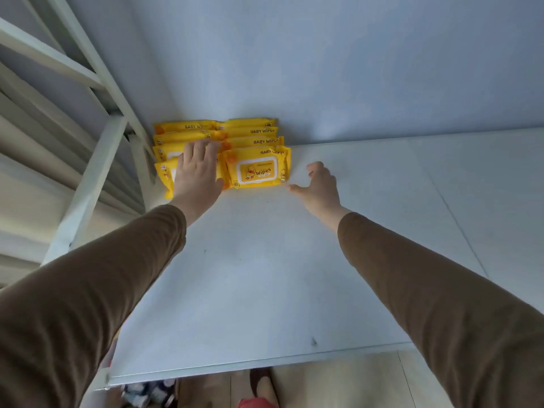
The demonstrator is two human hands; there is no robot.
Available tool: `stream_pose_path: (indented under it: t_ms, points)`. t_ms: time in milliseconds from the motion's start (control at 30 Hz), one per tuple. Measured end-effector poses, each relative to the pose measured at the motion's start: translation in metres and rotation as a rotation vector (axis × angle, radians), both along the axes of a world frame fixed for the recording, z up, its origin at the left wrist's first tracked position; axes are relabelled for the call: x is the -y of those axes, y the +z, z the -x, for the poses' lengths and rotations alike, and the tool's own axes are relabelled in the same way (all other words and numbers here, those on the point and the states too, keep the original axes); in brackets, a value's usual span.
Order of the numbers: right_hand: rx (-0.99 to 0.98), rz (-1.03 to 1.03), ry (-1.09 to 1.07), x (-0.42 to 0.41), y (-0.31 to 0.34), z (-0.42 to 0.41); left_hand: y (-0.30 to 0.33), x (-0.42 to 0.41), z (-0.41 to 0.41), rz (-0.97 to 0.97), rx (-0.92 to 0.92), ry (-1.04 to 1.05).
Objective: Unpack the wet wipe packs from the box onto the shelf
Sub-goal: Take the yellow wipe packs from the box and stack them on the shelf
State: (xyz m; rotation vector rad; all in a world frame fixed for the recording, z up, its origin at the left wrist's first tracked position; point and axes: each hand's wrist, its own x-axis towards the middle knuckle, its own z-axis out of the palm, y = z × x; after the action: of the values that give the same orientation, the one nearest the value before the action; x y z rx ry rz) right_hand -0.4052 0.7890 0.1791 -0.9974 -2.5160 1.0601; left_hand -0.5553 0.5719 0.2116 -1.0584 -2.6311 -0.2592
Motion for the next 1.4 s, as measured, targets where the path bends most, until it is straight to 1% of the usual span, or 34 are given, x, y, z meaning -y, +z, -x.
stream_pose_path:
  t_ms: [67, 200, 300, 433, 633, 767, 900, 1033, 1100, 1200, 1400]
  points:
    - [0.005, -0.026, 0.0, -0.011, 0.006, -0.042, -0.002, -0.023, -0.029, -0.039, 0.034, -0.078]
    - [0.026, -0.143, -0.028, -0.045, 0.018, -0.15, -0.011, -0.082, -0.105, -0.039, 0.115, -0.231]
    - [0.059, -0.202, -0.067, -0.075, 0.023, -0.245, -0.017, -0.132, -0.181, -0.043, 0.197, -0.353]
    - [0.089, -0.285, -0.122, -0.11, 0.021, -0.378, -0.022, -0.197, -0.303, -0.045, 0.253, -0.495]
    - [0.15, -0.265, -0.222, -0.153, 0.007, -0.574, -0.035, -0.276, -0.493, -0.057, 0.303, -0.688]
    - [0.219, -0.198, -0.294, -0.188, -0.012, -0.674, -0.058, -0.318, -0.589, -0.024, 0.369, -0.763]
    - [0.263, -0.11, -0.352, -0.234, -0.039, -0.745, -0.093, -0.367, -0.659, 0.077, 0.453, -0.774]
    - [0.331, -0.032, -0.383, -0.289, -0.076, -0.798, -0.133, -0.426, -0.709, 0.143, 0.555, -0.778]
    - [0.379, 0.017, -0.394, -0.32, -0.095, -0.822, -0.153, -0.459, -0.732, 0.179, 0.601, -0.778]
    - [0.412, 0.15, -0.447, -0.364, -0.119, -0.857, -0.176, -0.508, -0.763, 0.24, 0.687, -0.744]
    - [0.456, 0.299, -0.515, -0.451, -0.151, -0.916, -0.218, -0.593, -0.816, 0.354, 0.769, -0.744]
